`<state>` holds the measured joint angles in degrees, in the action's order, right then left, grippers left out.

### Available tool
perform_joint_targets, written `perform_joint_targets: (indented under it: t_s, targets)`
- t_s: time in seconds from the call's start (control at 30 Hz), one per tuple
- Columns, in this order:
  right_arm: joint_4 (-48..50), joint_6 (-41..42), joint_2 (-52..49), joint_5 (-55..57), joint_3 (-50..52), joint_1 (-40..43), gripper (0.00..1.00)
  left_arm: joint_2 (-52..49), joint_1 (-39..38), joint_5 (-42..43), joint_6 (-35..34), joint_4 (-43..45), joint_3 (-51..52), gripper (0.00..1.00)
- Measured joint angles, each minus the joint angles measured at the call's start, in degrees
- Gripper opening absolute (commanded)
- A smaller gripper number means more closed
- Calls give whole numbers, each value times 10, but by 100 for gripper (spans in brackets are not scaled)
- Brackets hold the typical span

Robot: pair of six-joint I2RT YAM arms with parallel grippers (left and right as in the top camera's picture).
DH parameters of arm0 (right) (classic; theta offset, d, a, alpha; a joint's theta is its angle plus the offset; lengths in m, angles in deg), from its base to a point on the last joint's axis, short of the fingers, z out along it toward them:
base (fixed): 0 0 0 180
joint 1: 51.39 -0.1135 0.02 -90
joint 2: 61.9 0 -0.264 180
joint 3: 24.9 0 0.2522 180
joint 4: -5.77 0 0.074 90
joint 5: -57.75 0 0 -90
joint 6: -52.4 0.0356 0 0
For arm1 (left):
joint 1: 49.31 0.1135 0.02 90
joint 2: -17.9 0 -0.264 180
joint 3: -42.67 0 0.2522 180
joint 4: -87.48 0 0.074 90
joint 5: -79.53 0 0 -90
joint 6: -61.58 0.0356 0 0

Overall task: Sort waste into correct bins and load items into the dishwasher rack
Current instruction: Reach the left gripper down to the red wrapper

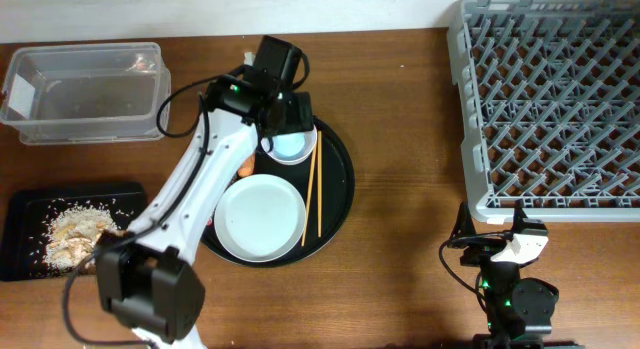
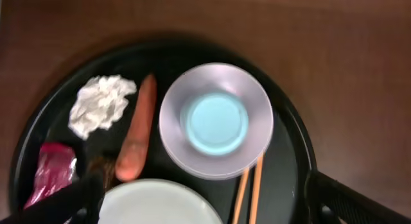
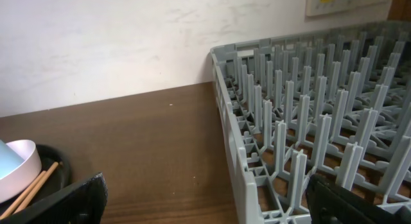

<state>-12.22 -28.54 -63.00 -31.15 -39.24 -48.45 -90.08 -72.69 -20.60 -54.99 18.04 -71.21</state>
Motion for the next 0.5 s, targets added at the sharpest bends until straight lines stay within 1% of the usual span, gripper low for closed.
perform_joint_targets:
  t_s: [0.2,0.4,0.5]
  targets:
    - [0,0,0,0,0,0,98,-62,2,0,0,33,0,99]
    - [0,0,0,0,0,0,98,-63,2,0,0,40,0,99]
    - [0,0,0,0,0,0,98,-47,2,-8,0,34,0,98]
